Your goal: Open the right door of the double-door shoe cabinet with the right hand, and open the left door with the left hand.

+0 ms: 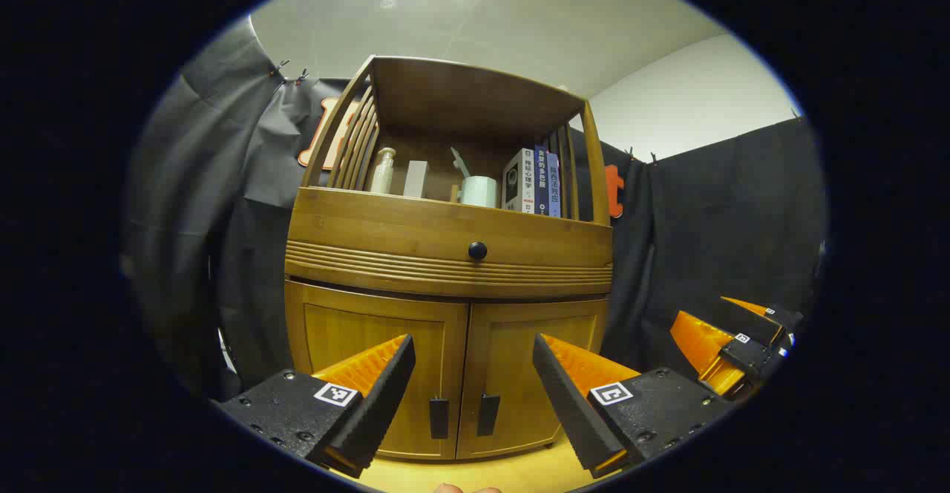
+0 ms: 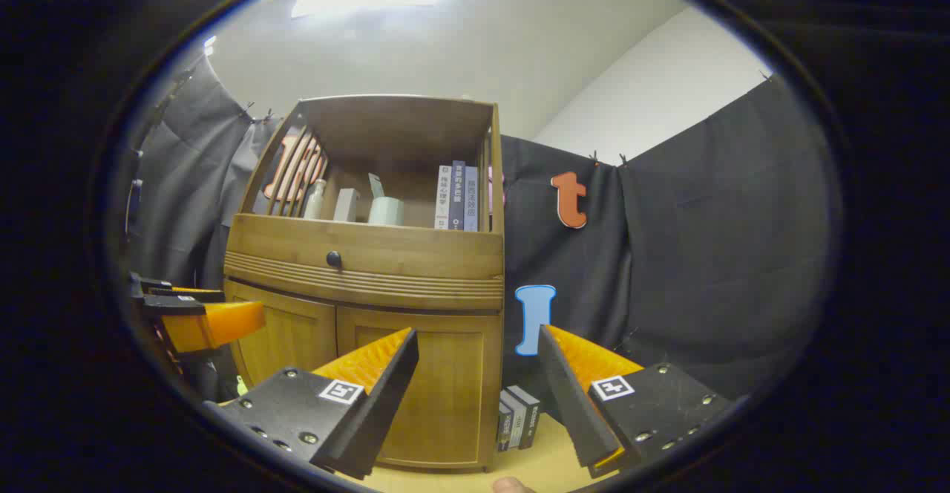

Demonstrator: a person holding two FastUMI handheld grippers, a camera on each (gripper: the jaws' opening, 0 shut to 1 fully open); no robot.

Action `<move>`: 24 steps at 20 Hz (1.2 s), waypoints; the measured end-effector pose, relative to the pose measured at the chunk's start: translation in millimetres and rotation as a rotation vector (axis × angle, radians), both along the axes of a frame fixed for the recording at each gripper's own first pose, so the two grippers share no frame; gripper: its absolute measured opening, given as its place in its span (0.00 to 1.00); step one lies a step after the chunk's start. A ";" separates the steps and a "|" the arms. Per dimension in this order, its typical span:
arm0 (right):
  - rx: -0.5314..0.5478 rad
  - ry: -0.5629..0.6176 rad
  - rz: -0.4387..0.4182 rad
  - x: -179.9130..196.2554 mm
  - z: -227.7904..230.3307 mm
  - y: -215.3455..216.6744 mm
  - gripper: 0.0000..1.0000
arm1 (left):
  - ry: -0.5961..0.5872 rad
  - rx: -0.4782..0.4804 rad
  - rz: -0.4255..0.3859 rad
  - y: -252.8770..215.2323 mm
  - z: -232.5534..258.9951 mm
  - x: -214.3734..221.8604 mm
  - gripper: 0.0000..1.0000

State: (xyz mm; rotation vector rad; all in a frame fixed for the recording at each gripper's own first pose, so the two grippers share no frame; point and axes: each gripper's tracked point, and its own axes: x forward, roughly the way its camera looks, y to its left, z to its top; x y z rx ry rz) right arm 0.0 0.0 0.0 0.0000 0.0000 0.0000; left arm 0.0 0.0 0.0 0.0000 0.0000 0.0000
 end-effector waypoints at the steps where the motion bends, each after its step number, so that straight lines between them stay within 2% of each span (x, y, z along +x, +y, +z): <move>1: 0.000 0.004 0.011 0.4 -3.4 3.2 0.96 | 0.001 0.005 0.016 4.1 0.5 -1.3 0.98; 2: 0.001 0.010 0.021 0.9 -7.8 6.0 0.94 | 0.003 0.008 0.032 8.7 -0.2 -2.2 0.98; 8: 0.017 0.086 0.091 14.1 -54.2 30.1 0.96 | -0.008 0.030 0.142 38.7 6.9 -17.8 0.96; 14: 0.026 0.217 0.230 34.4 -116.7 97.6 0.96 | -0.042 0.103 0.269 81.4 21.2 -36.6 0.96; 18: 0.019 0.329 0.281 46.2 -167.7 137.0 0.95 | -0.041 0.131 0.364 115.0 22.7 -50.2 0.96; 20: 0.004 0.398 0.296 51.3 -194.0 151.0 0.73 | -0.035 0.141 0.413 132.6 22.3 -58.2 0.98; 23: 0.012 0.479 0.322 61.0 -226.3 171.7 0.59 | -0.022 0.165 0.492 160.7 21.8 -69.4 0.96; 24: 0.014 0.492 0.328 62.3 -235.1 174.8 0.61 | -0.020 0.172 0.517 169.0 22.1 -73.9 0.96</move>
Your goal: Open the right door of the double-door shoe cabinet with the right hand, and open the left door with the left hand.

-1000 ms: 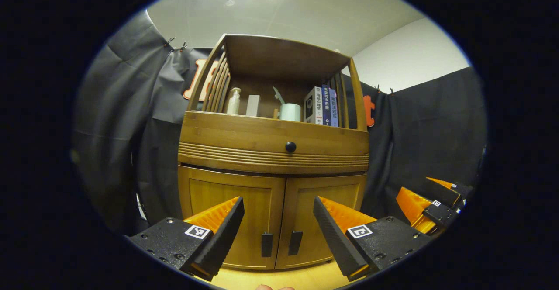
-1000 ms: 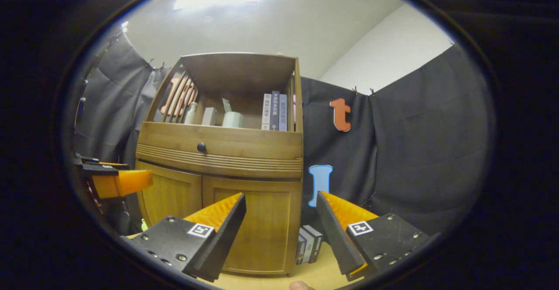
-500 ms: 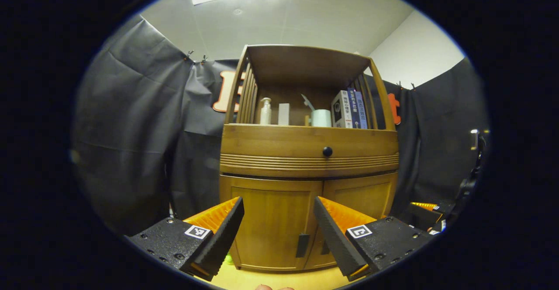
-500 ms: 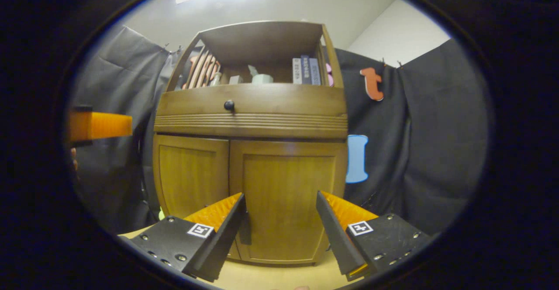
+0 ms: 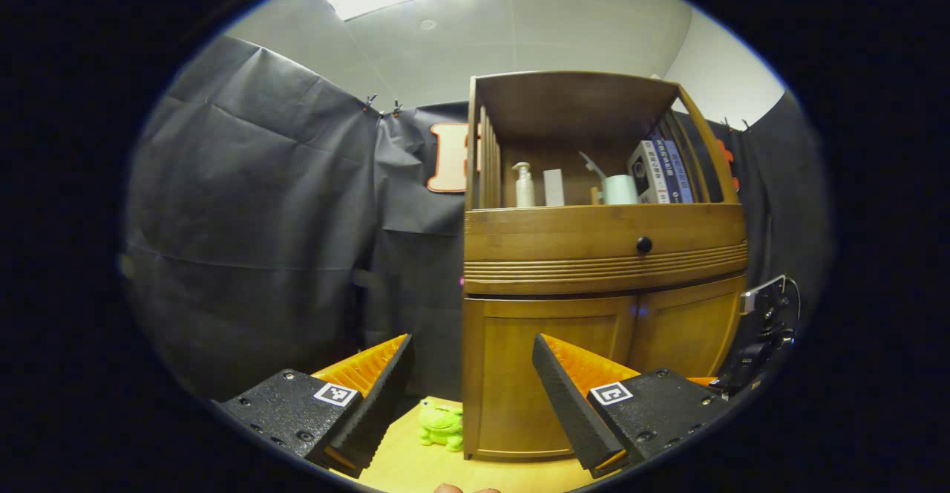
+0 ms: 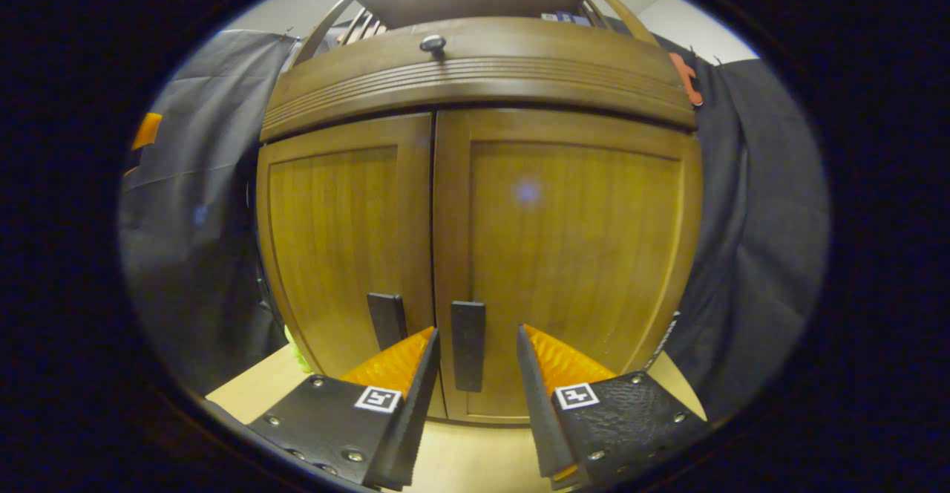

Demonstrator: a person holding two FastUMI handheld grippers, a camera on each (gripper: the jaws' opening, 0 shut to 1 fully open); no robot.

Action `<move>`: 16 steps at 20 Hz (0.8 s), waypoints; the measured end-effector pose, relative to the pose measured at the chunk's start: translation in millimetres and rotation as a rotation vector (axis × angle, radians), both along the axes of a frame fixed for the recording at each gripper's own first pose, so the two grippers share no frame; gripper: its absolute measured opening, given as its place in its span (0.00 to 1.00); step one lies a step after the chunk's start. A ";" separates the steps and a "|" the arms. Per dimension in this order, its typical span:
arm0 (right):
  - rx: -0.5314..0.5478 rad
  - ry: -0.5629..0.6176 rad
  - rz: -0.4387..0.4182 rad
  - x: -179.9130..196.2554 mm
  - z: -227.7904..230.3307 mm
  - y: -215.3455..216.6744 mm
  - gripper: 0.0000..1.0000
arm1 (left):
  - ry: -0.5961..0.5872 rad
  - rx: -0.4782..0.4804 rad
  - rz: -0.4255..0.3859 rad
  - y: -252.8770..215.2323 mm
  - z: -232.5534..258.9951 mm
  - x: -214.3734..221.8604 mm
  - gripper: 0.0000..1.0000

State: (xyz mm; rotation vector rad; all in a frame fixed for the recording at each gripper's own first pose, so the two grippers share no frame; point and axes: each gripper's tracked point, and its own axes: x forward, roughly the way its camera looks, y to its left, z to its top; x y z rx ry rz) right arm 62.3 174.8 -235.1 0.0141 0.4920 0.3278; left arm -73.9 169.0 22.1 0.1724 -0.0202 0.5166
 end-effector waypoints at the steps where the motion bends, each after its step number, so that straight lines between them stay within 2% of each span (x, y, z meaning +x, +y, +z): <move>1: -0.005 0.002 0.005 4.5 -3.9 4.5 0.58 | 0.001 0.006 0.022 7.1 0.3 -3.6 0.96; 5: -0.074 0.000 0.002 21.0 -19.5 13.8 0.61 | 0.005 0.017 0.089 30.2 0.2 -14.9 0.96; 8: -0.083 0.029 -0.013 30.3 -31.2 17.0 0.32 | 0.005 0.010 0.126 42.7 -0.6 -21.1 0.96; 9: -0.065 0.019 -0.026 34.0 -31.4 18.8 0.35 | 0.005 0.006 0.133 45.4 -1.1 -22.5 0.96; 10: -0.071 0.029 -0.027 35.2 -33.4 19.1 0.28 | 0.007 0.000 0.138 47.2 -2.7 -23.3 0.96; 11: -0.060 0.028 -0.039 32.2 -28.7 15.9 0.32 | 0.010 -0.006 0.140 48.2 -4.5 -23.4 0.96; 12: -0.054 0.041 -0.049 30.2 -31.3 16.0 0.27 | 0.014 -0.012 0.136 47.9 -7.3 -22.4 0.96; 16: -0.047 0.054 -0.072 27.6 -27.2 13.3 0.27 | 0.013 -0.032 0.100 40.1 -10.5 -17.3 0.97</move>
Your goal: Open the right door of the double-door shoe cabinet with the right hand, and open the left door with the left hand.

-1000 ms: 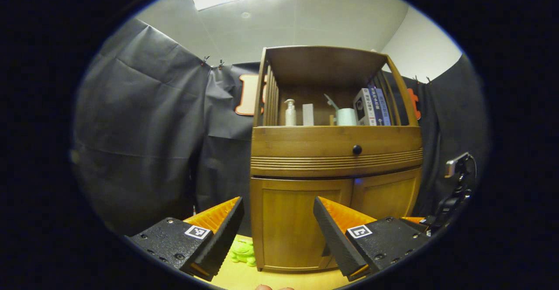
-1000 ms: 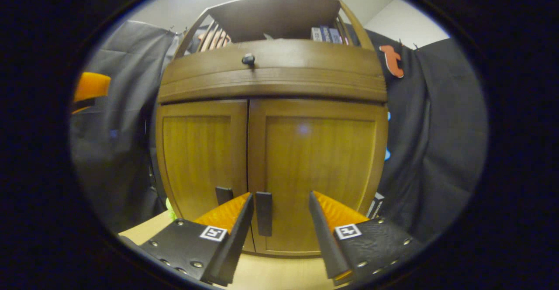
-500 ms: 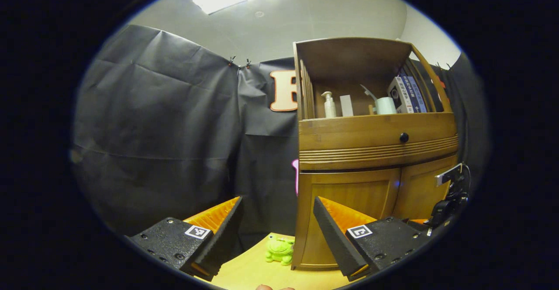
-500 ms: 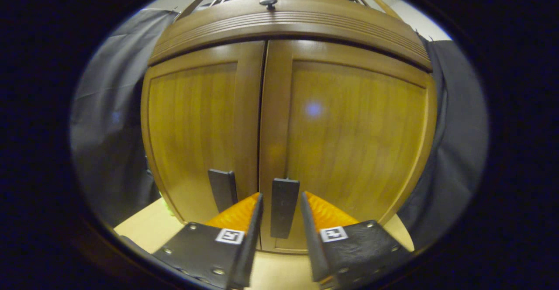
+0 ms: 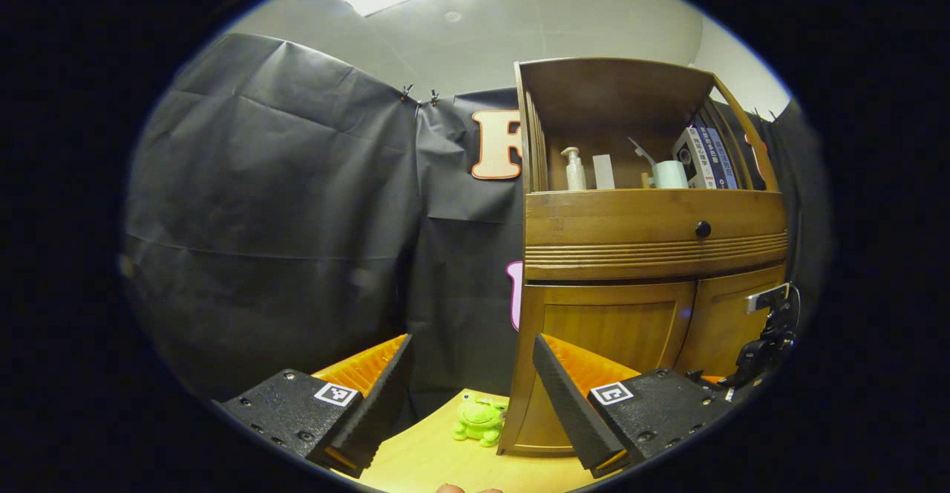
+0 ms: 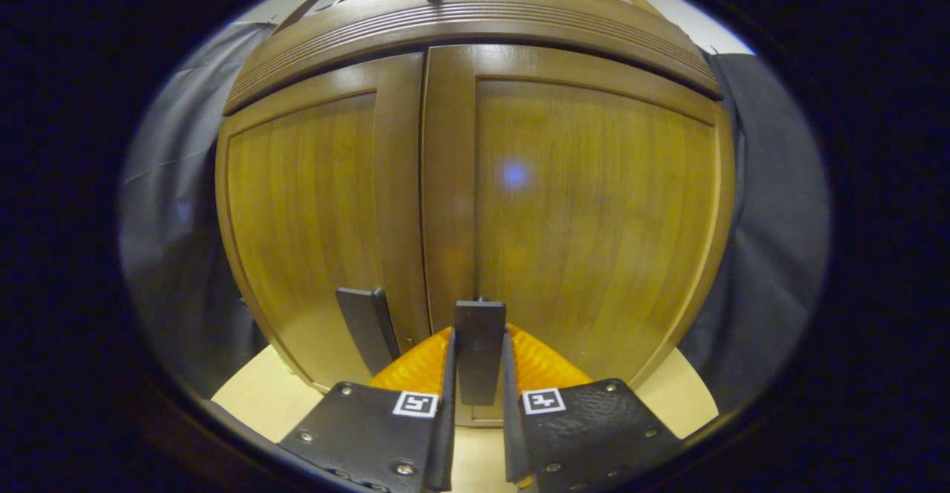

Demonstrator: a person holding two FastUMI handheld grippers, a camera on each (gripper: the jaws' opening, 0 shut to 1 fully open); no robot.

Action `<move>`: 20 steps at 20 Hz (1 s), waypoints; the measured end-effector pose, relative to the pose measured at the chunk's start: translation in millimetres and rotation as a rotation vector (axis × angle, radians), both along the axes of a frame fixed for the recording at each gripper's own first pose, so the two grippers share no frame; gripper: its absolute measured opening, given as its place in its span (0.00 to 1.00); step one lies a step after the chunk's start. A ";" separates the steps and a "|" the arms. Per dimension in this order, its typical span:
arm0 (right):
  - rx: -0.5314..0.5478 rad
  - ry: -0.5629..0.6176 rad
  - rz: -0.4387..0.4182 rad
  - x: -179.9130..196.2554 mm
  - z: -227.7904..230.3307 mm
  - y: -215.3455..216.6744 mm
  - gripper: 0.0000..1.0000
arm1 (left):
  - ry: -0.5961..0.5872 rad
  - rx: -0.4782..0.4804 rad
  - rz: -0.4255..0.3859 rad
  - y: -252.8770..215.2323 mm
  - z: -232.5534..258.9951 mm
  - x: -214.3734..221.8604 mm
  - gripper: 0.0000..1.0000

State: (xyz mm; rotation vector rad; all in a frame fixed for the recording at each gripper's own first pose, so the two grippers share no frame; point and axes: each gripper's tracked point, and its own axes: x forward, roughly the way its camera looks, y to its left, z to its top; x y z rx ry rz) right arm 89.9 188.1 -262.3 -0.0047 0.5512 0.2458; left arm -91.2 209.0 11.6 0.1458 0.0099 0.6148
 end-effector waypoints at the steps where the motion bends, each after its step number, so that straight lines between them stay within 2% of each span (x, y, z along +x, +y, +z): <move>1: 0.004 -0.001 -0.002 -0.3 2.0 -0.7 0.27 | 0.000 -0.004 -0.013 -2.9 -0.7 1.7 0.97; 13: 0.055 0.018 -0.042 -2.8 9.5 -5.9 0.27 | 0.044 -0.079 -0.242 -74.6 -30.2 34.2 0.97; 14: 0.067 0.023 -0.042 6.3 3.2 -9.9 0.21 | 0.048 -0.081 -0.262 -81.5 -32.3 36.0 0.98; 15: 0.003 0.012 -0.101 10.1 10.2 -30.0 0.15 | 0.049 -0.081 -0.281 -88.4 -33.0 37.5 0.98; 16: -0.105 -0.040 -0.176 18.1 16.0 -62.4 0.14 | 0.046 -0.082 -0.299 -95.5 -33.4 39.5 0.96; 17: -0.146 -0.076 -0.233 30.7 24.4 -91.4 0.08 | 0.043 -0.086 -0.318 -102.7 -34.0 42.2 0.98; 18: -0.120 -0.078 -0.270 26.8 35.8 -109.1 0.03 | 0.038 -0.092 -0.341 -110.7 -34.6 45.4 0.97; 20: -0.085 -0.080 -0.334 18.5 45.7 -140.9 0.03 | 0.029 -0.100 -0.391 -128.1 -34.9 55.1 0.97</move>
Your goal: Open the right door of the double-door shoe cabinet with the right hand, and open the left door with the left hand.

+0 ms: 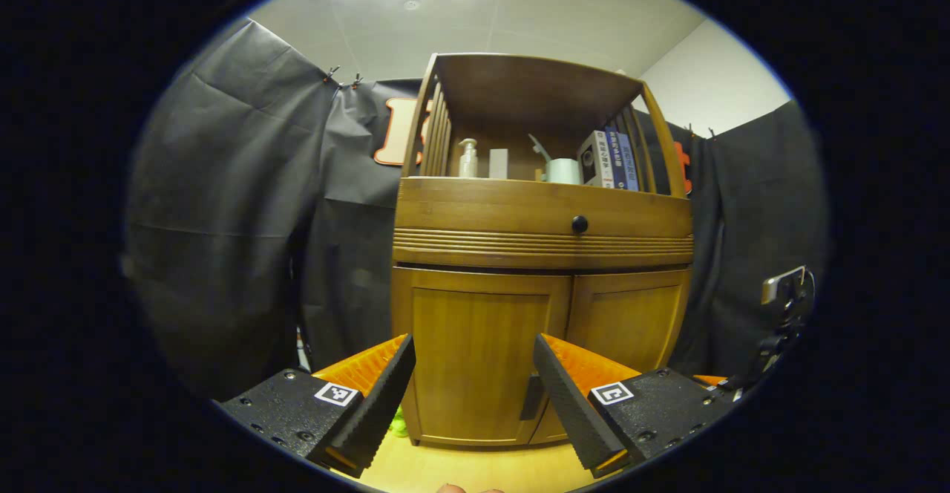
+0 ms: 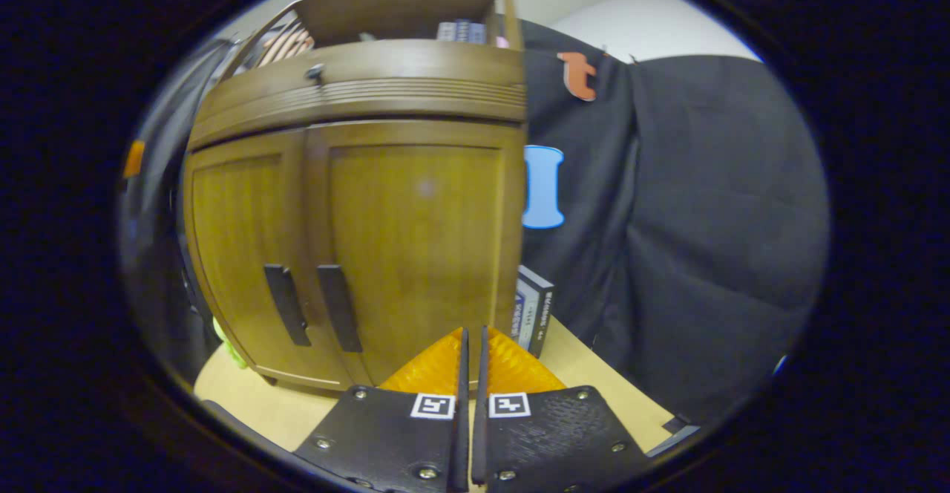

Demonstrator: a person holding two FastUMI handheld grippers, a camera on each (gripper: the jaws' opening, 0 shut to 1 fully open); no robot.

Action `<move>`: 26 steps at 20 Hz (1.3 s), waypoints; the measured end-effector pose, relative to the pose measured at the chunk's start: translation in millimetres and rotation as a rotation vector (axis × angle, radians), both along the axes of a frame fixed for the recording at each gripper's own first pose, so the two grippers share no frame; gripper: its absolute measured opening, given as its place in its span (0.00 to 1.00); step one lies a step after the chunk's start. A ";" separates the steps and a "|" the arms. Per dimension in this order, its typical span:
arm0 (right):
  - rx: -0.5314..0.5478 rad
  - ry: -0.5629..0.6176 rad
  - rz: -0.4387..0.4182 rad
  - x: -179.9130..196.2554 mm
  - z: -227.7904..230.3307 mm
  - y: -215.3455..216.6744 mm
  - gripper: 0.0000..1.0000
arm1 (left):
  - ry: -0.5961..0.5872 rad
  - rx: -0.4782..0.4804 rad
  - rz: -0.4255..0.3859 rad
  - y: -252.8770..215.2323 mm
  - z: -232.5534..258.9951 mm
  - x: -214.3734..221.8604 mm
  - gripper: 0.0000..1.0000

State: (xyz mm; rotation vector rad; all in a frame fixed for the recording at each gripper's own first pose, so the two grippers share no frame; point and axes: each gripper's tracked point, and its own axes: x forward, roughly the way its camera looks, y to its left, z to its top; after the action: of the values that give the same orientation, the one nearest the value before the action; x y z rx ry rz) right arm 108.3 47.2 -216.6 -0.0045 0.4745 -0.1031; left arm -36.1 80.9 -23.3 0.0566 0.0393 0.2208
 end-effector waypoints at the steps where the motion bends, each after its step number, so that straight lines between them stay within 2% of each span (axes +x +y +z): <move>1: -0.004 -0.017 -0.015 -1.1 6.2 -11.5 0.03 | 0.003 -0.002 -0.022 -8.3 -2.7 4.8 0.96; 3: -0.031 -0.028 -0.021 -6.4 11.2 -26.3 0.04 | -0.003 -0.004 -0.061 -25.6 -1.8 9.7 0.97; 4: -0.039 -0.031 -0.018 -12.4 13.8 -33.7 0.07 | -0.008 -0.007 -0.080 -34.0 -1.1 11.5 0.98; 6: -0.031 -0.037 0.005 -20.2 15.5 -31.2 0.09 | -0.009 -0.011 -0.108 -47.9 -2.0 12.1 0.96; 9: -0.002 -0.031 0.068 -22.9 13.9 -13.6 0.09 | -0.011 -0.008 -0.131 -61.0 -2.3 8.4 0.96; 13: 0.077 -0.011 0.170 -16.2 2.7 29.2 0.10 | -0.021 0.011 -0.103 -53.2 3.4 0.0 0.98; 16: 0.130 -0.007 0.257 -11.6 -1.7 66.0 0.17 | -0.025 0.027 -0.052 -32.8 8.8 -10.7 0.98; 18: 0.165 0.005 0.313 -9.1 -3.6 88.6 0.31 | -0.026 0.040 -0.005 -14.6 11.8 -20.1 0.98; 19: 0.173 0.010 0.333 -5.2 -7.4 98.0 0.33 | -0.026 0.048 0.023 -3.9 13.2 -26.0 0.96; 20: 0.185 0.014 0.352 -1.7 -11.4 108.4 0.43 | -0.026 0.056 0.054 7.1 15.7 -33.2 0.98; 21: 0.194 0.021 0.367 1.9 -15.6 119.3 0.36 | -0.026 0.061 0.085 18.1 17.0 -40.0 0.96; 22: 0.205 0.027 0.387 5.4 -18.9 129.9 0.36 | -0.025 0.066 0.117 29.0 18.7 -47.5 0.96; 24: 0.205 0.035 0.406 15.6 -29.8 145.8 0.45 | -0.024 0.076 0.184 52.5 21.7 -64.0 0.96; 26: 0.209 0.047 0.423 28.4 -41.5 162.0 0.47 | -0.020 0.089 0.257 75.9 24.1 -81.2 0.96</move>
State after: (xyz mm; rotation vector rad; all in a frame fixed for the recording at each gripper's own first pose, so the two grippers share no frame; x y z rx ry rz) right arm 136.7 209.2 -258.1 0.0975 0.5202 0.3622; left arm -117.3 156.8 0.8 0.1380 0.0171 0.4801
